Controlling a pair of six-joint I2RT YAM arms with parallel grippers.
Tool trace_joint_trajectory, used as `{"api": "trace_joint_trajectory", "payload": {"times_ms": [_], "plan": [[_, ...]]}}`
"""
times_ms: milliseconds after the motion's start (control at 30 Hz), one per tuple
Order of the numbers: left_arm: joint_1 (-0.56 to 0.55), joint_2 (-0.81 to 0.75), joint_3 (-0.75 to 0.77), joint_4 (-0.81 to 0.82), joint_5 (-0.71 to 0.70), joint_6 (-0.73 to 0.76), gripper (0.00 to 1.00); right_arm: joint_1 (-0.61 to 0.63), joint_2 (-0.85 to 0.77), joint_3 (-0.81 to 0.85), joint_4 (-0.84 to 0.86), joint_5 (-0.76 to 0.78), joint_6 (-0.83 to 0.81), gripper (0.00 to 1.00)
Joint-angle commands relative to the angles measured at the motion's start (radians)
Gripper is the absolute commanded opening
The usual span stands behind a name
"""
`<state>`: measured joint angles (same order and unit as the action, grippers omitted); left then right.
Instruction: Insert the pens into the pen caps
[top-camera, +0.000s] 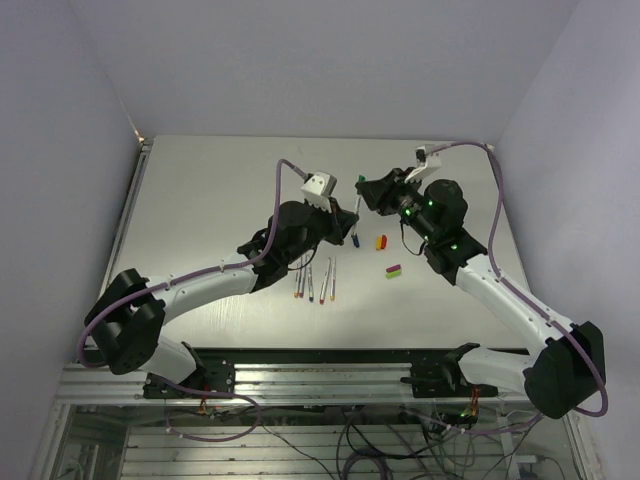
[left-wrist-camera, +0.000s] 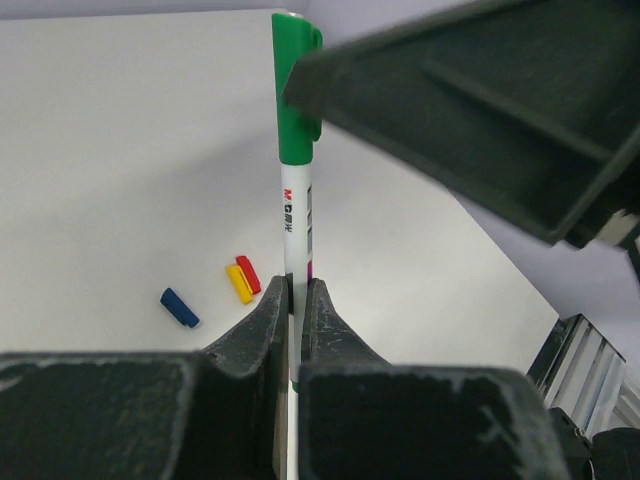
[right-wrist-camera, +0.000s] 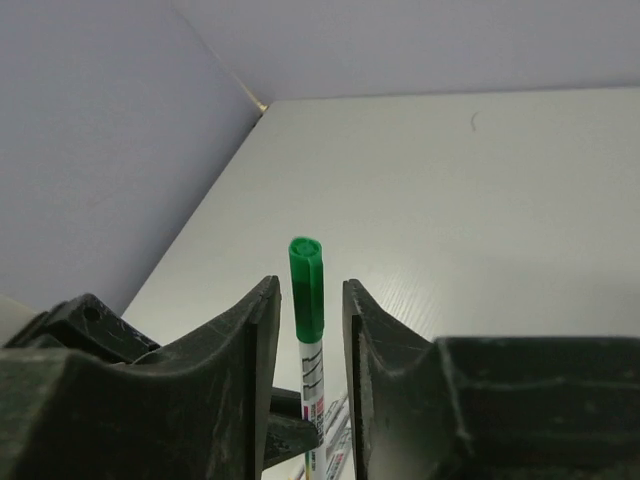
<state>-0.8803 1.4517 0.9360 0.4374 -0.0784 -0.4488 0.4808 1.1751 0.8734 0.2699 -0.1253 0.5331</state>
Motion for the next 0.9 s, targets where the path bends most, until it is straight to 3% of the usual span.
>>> {"api": "trace_joint_trajectory", "payload": {"times_ms": [0, 200, 333, 400, 600, 867], "plan": [[0.006, 0.03, -0.005, 0.026, -0.03, -0.015, 0.07, 0.005, -0.043, 0.072, -0.032, 0.118, -0.05, 0.34], [0.029, 0.074, -0.015, -0.033, -0.079, -0.057, 0.07, 0.005, -0.132, 0.102, -0.081, 0.223, -0.118, 0.52], [0.097, 0.101, 0.003, -0.076, -0.087, -0.062, 0.07, 0.004, -0.156, 0.086, -0.172, 0.28, -0.095, 0.75], [0.146, 0.12, 0.018, -0.099, -0.081, -0.065, 0.07, 0.004, -0.152, 0.072, -0.219, 0.304, -0.08, 0.81], [0.284, 0.26, 0.168, -0.303, -0.102, -0.064, 0.07, 0.004, -0.123, 0.036, -0.301, 0.349, -0.071, 0.8], [0.354, 0.529, 0.407, -0.504, -0.135, -0.03, 0.07, 0.004, -0.088, 0.016, -0.394, 0.449, -0.046, 0.7]]}}
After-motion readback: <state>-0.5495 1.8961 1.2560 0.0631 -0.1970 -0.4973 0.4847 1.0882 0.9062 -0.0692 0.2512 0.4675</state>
